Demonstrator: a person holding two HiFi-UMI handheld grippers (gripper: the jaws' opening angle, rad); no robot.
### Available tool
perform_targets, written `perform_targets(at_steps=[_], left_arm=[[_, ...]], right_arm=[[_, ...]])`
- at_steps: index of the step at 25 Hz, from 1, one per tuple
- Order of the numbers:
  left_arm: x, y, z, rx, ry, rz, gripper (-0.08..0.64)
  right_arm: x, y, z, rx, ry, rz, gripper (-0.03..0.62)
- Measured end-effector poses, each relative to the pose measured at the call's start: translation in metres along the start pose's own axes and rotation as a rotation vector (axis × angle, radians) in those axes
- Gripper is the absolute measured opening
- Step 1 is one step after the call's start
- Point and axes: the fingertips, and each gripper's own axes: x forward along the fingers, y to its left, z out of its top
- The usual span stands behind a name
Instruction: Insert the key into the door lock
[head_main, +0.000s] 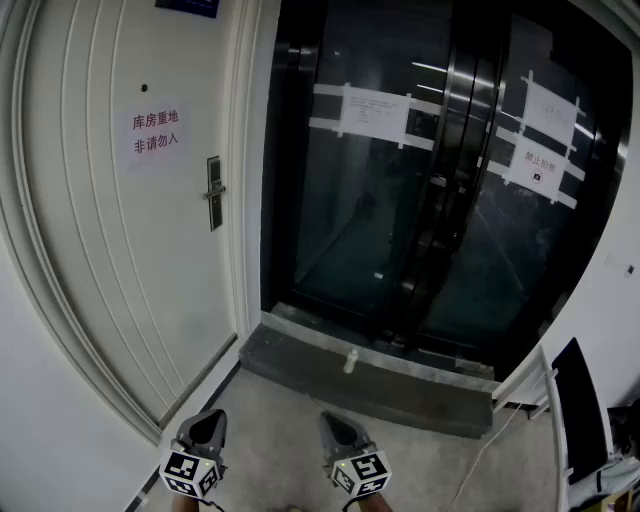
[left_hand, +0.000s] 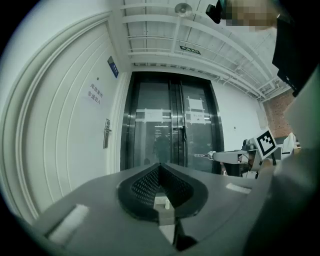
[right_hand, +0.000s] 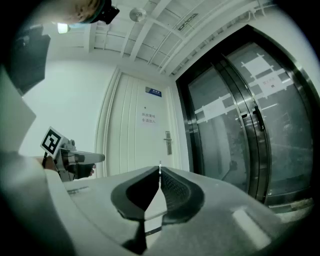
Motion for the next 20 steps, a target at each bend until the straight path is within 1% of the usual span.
perform_targets(at_steps=[14, 20], left_arm=[[-0.0023, 0.0037, -0.0021, 0.007, 0.006, -0.019, 0.003], [-0.0019, 0.0051, -0.0082, -0.003, 0.009, -0.043, 0.003]], right_arm=[[-0.0002, 0.0024, -0.0006, 0.014, -0.004, -0.027, 0.011], [0.0000, 0.0025, -0.0028, 0.016, -0.005, -0.049, 0.011]])
